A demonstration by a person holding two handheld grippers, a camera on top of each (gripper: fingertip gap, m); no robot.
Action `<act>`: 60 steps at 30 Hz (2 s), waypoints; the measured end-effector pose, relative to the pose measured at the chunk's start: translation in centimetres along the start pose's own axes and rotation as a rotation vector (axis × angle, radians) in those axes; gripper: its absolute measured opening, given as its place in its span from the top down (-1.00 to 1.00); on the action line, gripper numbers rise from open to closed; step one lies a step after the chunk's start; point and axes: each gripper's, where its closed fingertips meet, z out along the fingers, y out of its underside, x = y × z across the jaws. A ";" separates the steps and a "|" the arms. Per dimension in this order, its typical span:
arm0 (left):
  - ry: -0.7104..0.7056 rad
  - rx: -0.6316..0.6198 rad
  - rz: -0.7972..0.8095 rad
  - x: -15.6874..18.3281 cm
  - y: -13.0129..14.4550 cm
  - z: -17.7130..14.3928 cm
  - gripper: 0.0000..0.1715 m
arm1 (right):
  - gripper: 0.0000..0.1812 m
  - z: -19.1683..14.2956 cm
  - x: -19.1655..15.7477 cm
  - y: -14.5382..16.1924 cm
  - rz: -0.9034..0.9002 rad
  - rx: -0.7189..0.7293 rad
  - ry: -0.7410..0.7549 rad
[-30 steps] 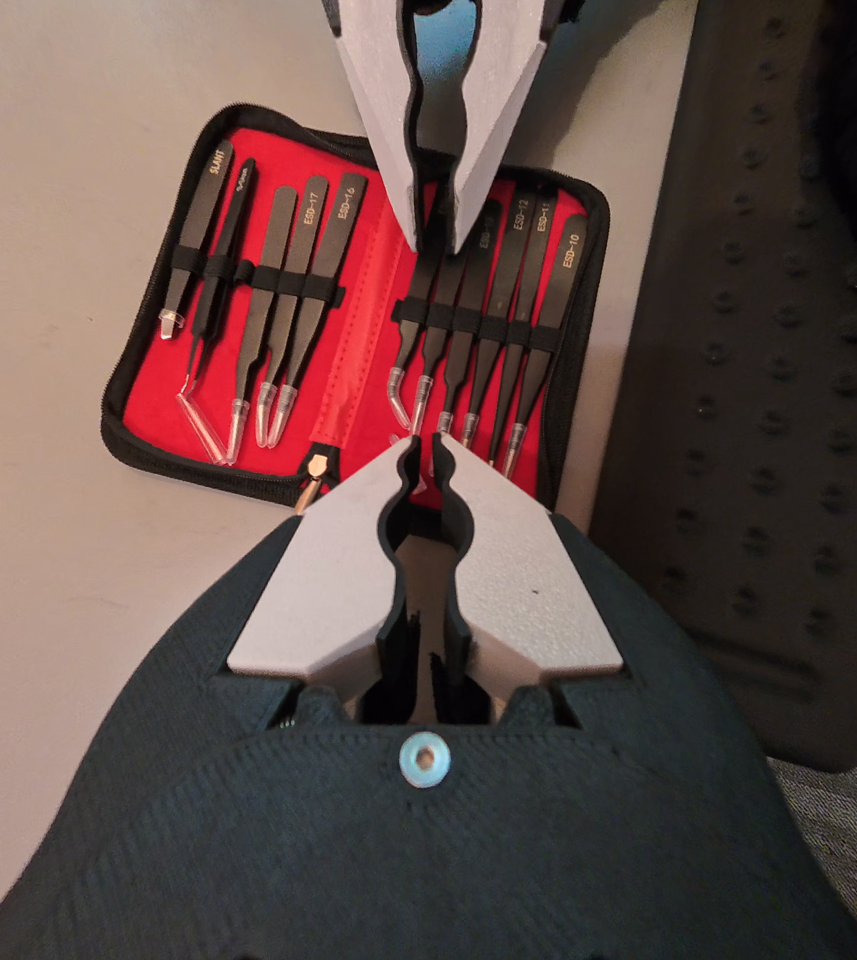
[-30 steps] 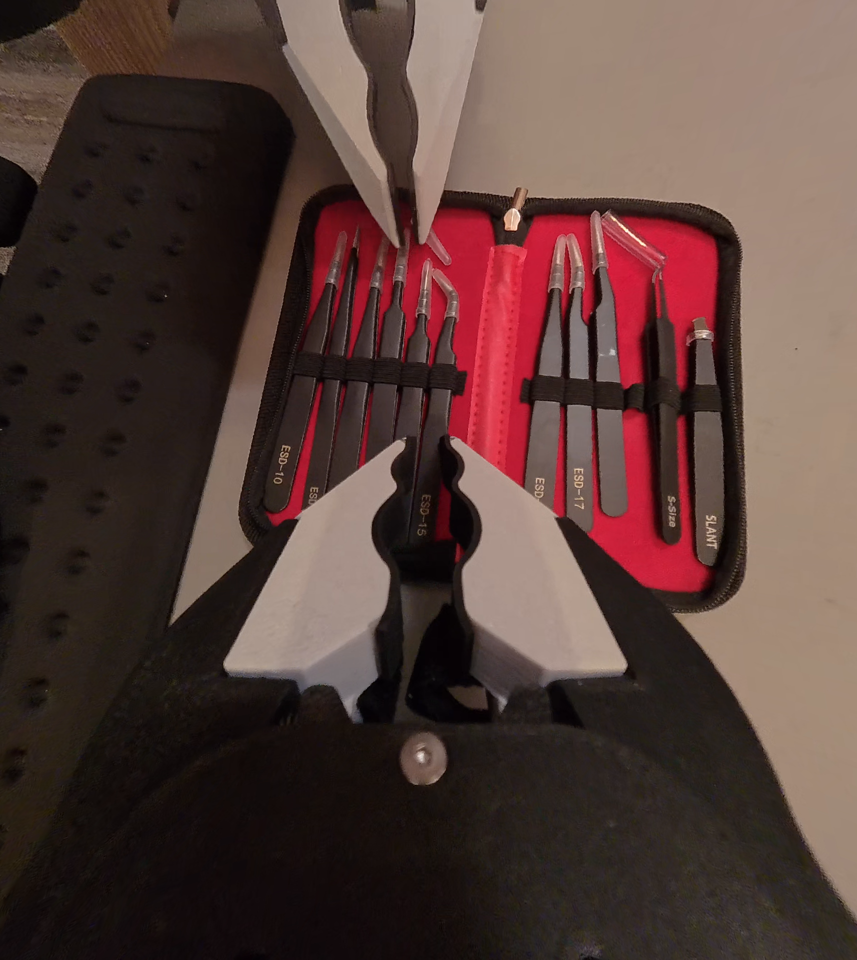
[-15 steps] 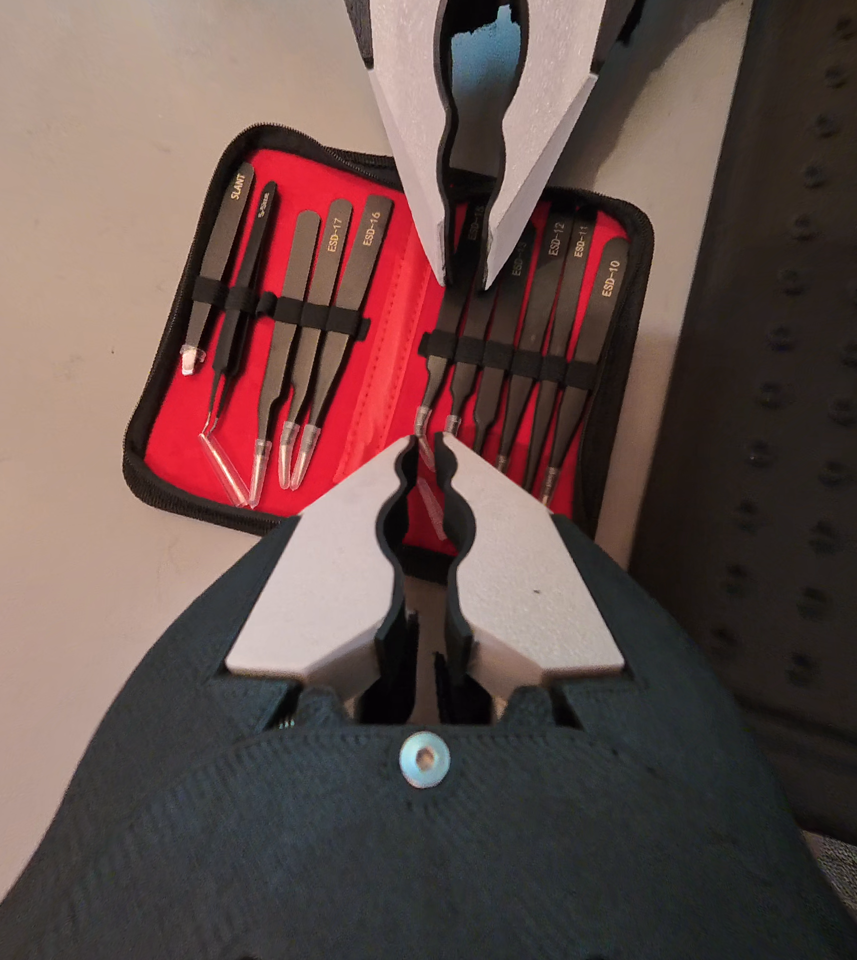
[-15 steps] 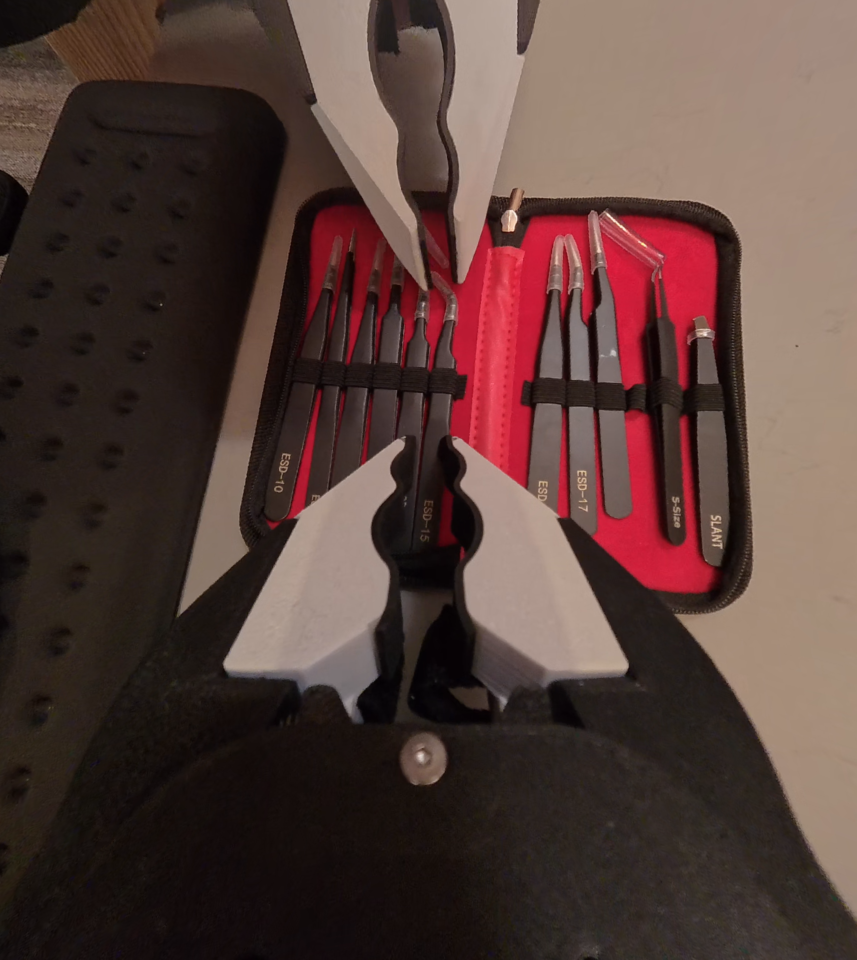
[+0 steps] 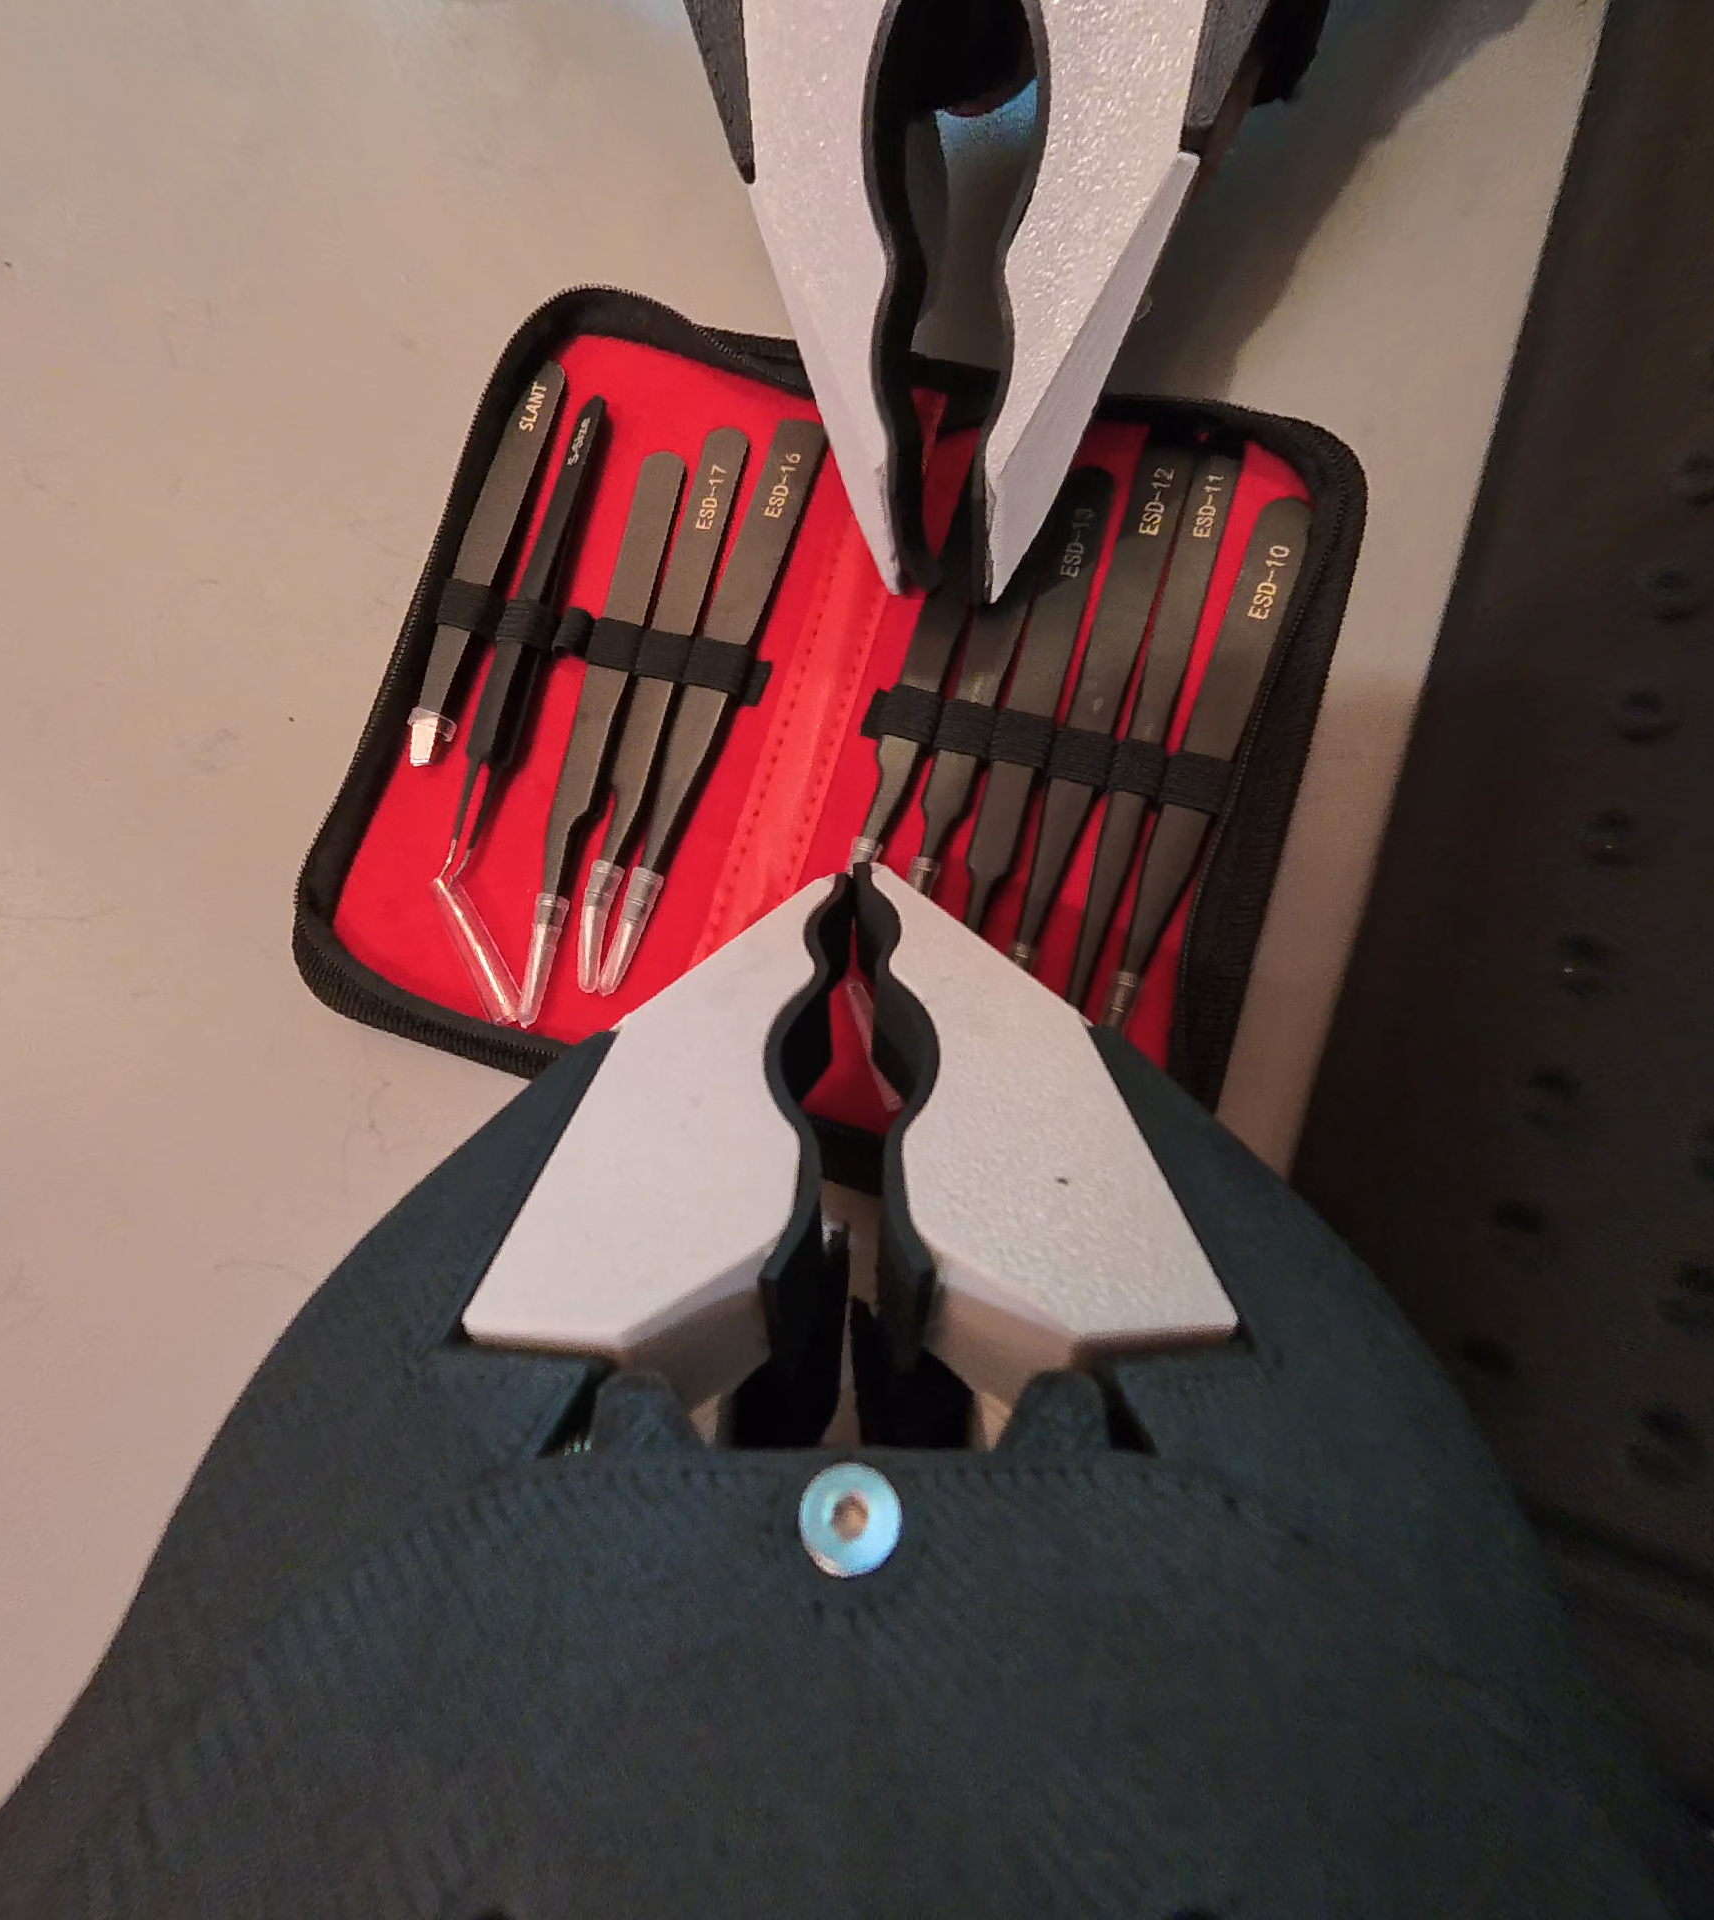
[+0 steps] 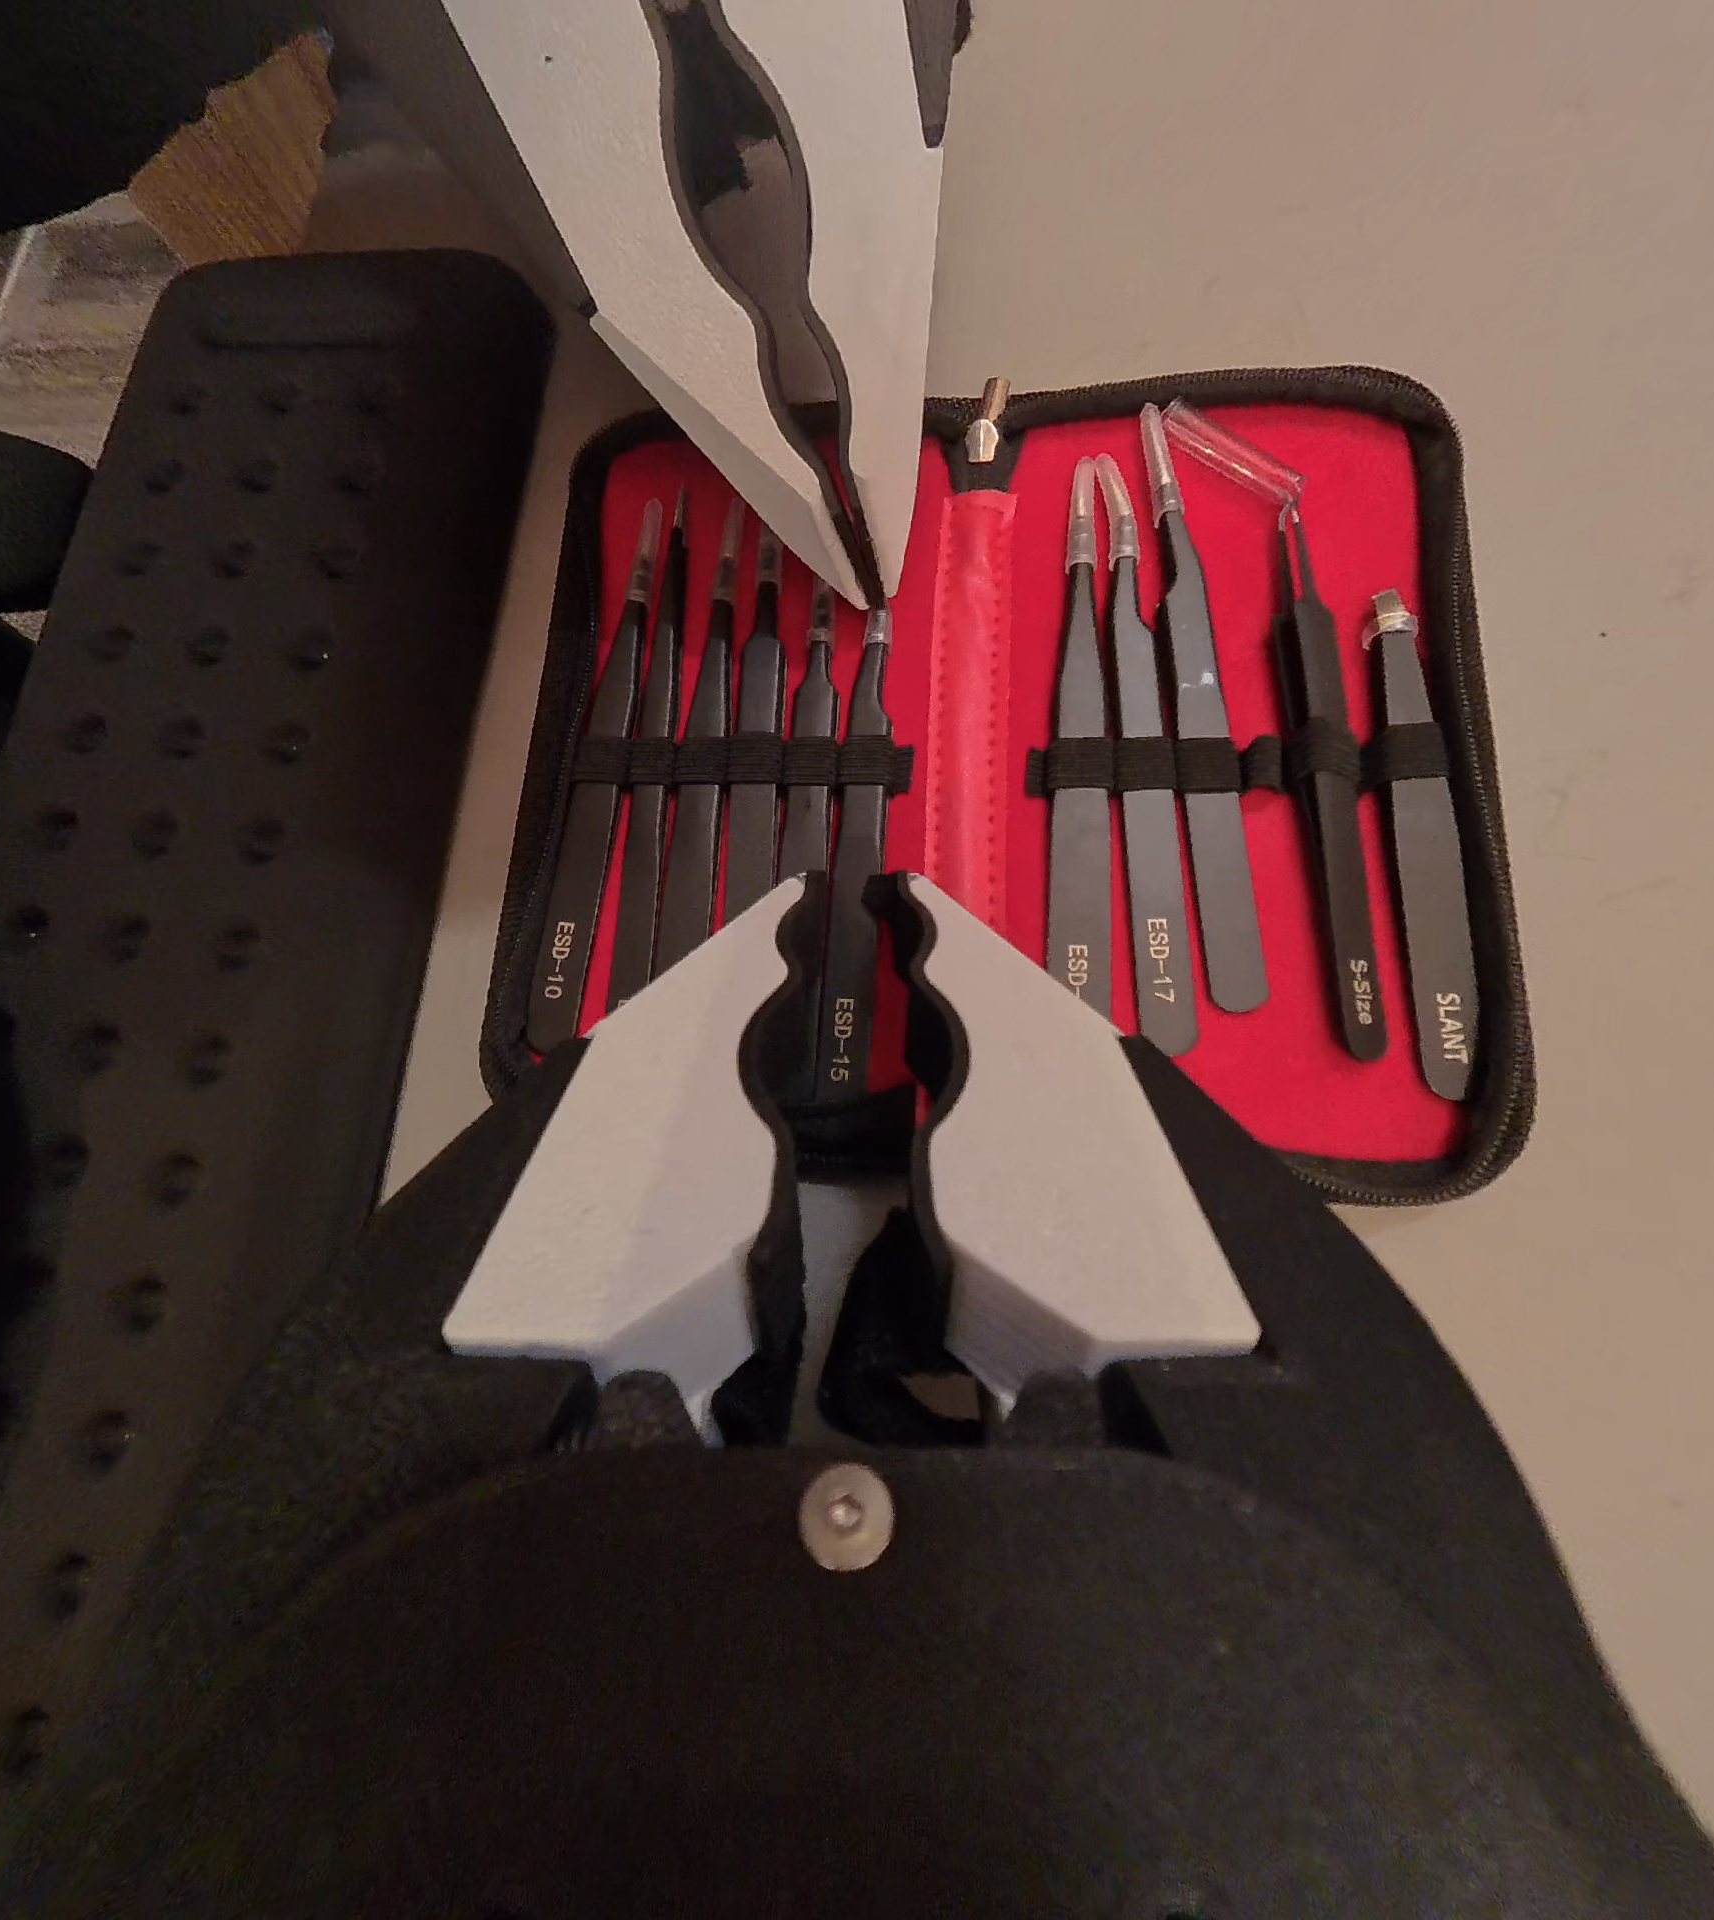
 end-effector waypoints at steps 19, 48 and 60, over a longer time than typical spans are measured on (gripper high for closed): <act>0.058 -0.060 -0.056 0.6 2.6 -3.0 0.93 | 0.95 -1.1 0.0 1.0 0.003 -0.020 0.008; -0.033 0.013 -0.050 0.4 3.1 -3.3 0.98 | 0.90 -1.2 -0.3 1.1 0.020 -0.021 0.065; -0.017 -0.028 -0.044 1.4 3.0 -3.5 0.81 | 0.88 -1.5 -0.7 0.8 -0.012 -0.005 0.075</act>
